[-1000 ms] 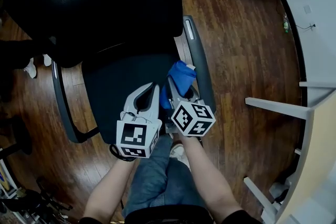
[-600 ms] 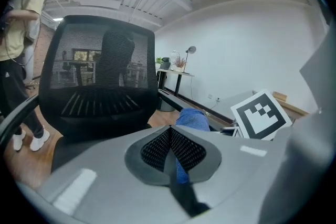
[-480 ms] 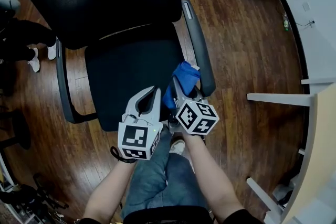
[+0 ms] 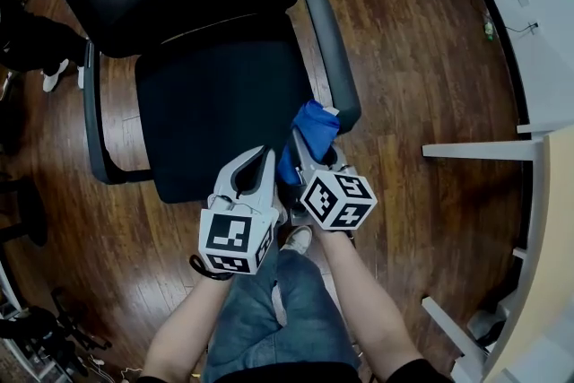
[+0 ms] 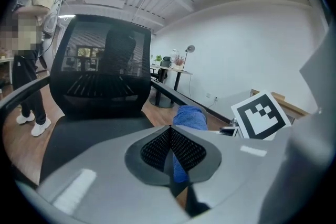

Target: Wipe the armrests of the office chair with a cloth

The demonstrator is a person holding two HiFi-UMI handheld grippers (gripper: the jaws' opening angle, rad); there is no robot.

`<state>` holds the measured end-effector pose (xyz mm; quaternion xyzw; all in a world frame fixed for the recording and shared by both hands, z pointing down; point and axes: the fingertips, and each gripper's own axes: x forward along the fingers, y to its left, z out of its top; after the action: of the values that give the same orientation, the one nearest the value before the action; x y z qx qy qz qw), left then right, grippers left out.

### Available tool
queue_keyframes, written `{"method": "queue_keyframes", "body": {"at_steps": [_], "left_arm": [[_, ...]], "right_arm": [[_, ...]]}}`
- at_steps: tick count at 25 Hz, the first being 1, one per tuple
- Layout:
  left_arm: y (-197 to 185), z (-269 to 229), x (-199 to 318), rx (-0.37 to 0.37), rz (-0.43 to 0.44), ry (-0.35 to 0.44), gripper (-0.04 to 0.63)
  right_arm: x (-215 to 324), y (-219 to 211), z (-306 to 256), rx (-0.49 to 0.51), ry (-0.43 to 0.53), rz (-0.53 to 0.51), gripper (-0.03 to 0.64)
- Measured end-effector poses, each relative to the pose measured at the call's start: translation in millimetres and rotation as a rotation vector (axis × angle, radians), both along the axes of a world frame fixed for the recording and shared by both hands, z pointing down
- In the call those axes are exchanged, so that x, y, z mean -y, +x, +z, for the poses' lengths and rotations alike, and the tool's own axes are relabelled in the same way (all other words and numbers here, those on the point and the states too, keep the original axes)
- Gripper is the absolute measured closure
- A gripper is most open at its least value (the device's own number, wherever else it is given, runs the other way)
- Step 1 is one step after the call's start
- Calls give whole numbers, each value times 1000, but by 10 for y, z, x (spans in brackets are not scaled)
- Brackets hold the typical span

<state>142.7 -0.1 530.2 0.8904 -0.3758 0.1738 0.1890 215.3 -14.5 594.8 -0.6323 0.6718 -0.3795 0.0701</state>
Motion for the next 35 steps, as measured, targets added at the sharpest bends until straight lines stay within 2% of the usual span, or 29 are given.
{"method": "queue_keyframes", "body": {"at_steps": [10,26,30,35], "left_arm": [[-23,240,-77,-2,25,13,592],[-213,702,76,-7,81,26,592],[-250,719,83,-11,87,32,592],[-334,517,45,-9,85,19,592]], "right_arm": [[-212,-29,389,12,-27,18,476],[-223,-98,1083,145,-87,155,476],[-223,-103,1058,118,-80,157,477],[-280,-201,656,66,-52,130,477]]}}
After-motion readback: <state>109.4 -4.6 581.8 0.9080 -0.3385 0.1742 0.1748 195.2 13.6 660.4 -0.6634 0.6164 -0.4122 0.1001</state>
